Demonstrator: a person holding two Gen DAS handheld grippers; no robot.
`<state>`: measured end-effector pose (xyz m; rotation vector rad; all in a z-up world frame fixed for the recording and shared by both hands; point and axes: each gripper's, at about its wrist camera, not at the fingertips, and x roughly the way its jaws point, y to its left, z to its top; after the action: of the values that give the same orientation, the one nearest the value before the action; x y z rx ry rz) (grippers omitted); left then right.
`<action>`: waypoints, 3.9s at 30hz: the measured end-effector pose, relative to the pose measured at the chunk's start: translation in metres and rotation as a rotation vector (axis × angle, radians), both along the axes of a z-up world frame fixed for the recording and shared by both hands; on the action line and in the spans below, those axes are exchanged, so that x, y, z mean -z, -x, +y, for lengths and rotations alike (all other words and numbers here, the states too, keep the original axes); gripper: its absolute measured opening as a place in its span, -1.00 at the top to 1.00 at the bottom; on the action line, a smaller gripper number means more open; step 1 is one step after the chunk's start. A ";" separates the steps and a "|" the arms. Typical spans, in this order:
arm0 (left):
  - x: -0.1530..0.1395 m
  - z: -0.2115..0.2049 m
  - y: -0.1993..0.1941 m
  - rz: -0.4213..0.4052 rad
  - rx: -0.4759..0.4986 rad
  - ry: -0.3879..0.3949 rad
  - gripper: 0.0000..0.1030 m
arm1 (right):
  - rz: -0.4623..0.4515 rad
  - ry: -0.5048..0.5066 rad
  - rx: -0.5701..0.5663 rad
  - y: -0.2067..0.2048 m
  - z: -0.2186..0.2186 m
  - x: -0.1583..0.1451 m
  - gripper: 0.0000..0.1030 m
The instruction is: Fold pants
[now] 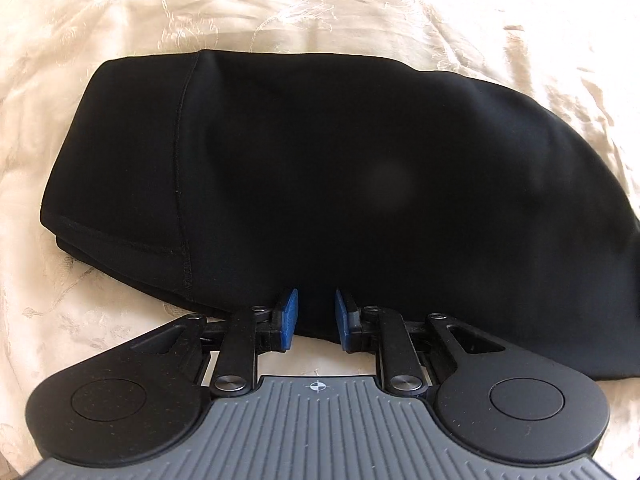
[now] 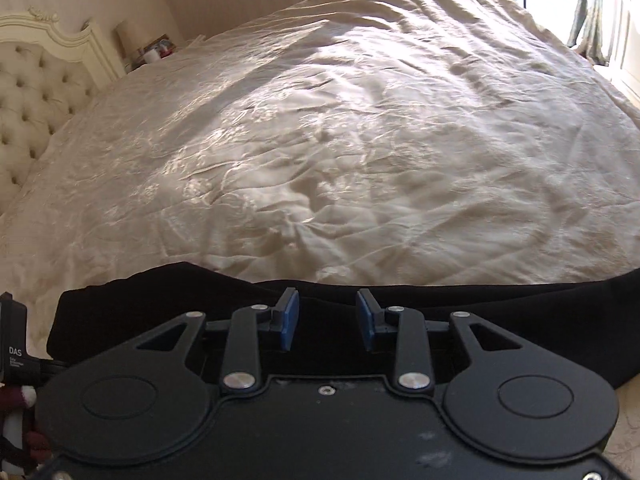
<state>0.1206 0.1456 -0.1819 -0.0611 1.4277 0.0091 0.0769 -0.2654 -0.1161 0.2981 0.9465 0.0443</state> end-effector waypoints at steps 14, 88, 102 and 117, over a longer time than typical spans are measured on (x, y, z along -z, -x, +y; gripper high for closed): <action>0.004 0.009 -0.006 0.004 0.036 0.052 0.59 | 0.280 -0.214 -0.273 -0.170 0.108 0.082 0.20; -0.023 0.029 0.020 -0.141 0.146 0.075 0.58 | 0.193 -0.108 -0.423 -0.168 0.182 0.084 0.76; -0.024 0.015 0.025 -0.130 0.199 0.044 0.58 | 0.198 -0.142 -0.439 -0.182 0.159 0.087 0.76; -0.075 -0.054 0.022 -0.264 0.369 0.093 0.58 | 0.039 -0.019 -0.249 -0.060 0.093 0.007 0.79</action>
<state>0.0981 0.0918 -0.1067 0.1213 1.1571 -0.3579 0.1366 -0.1723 -0.1235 0.1979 1.0179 0.2767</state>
